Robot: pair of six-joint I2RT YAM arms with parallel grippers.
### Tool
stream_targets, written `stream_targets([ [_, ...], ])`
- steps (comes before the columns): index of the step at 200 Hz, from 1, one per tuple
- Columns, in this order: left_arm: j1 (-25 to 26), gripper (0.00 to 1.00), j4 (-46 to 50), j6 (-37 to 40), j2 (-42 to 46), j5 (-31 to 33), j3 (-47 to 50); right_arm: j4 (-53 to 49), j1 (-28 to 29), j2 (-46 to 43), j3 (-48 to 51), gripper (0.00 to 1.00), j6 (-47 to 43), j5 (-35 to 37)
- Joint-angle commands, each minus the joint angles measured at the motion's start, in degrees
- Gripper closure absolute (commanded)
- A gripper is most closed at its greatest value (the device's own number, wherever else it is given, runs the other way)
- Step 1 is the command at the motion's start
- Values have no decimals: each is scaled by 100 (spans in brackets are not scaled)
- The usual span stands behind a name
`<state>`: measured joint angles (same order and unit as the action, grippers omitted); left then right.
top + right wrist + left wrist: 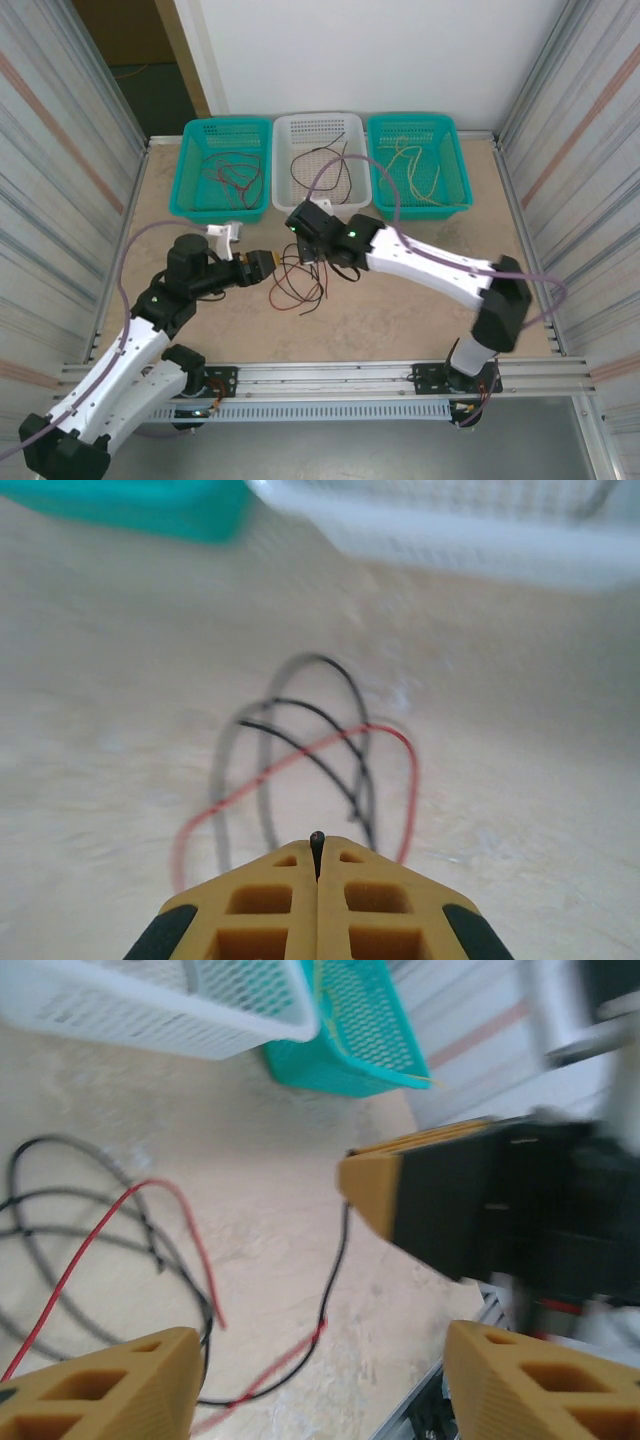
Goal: Untangle the cables
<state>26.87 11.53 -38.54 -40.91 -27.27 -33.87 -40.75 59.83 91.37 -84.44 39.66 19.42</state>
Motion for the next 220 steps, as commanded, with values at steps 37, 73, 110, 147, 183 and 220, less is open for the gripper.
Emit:
stream_targets([
  [37,316,29,-2195,436,-982,-880,-439,479,-140,-1131,-441,100,-386,-344],
  [73,879,29,-2622,606,-1368,-894,-597,997,-537,-1494,-374,100,-123,-1021],
  [110,1275,36,-2422,946,-1820,-866,-804,1333,-896,-1699,-283,100,95,-1591],
  [147,1306,67,-2389,935,-2187,-848,-977,1515,-999,-1892,-158,100,221,-1677],
  [183,1363,100,-2340,965,-2056,-539,-1069,1578,-1178,-2145,112,100,383,-1555],
  [220,1362,100,-1919,670,-1465,494,-1294,1581,-1299,-2449,572,89,340,-1491],
])
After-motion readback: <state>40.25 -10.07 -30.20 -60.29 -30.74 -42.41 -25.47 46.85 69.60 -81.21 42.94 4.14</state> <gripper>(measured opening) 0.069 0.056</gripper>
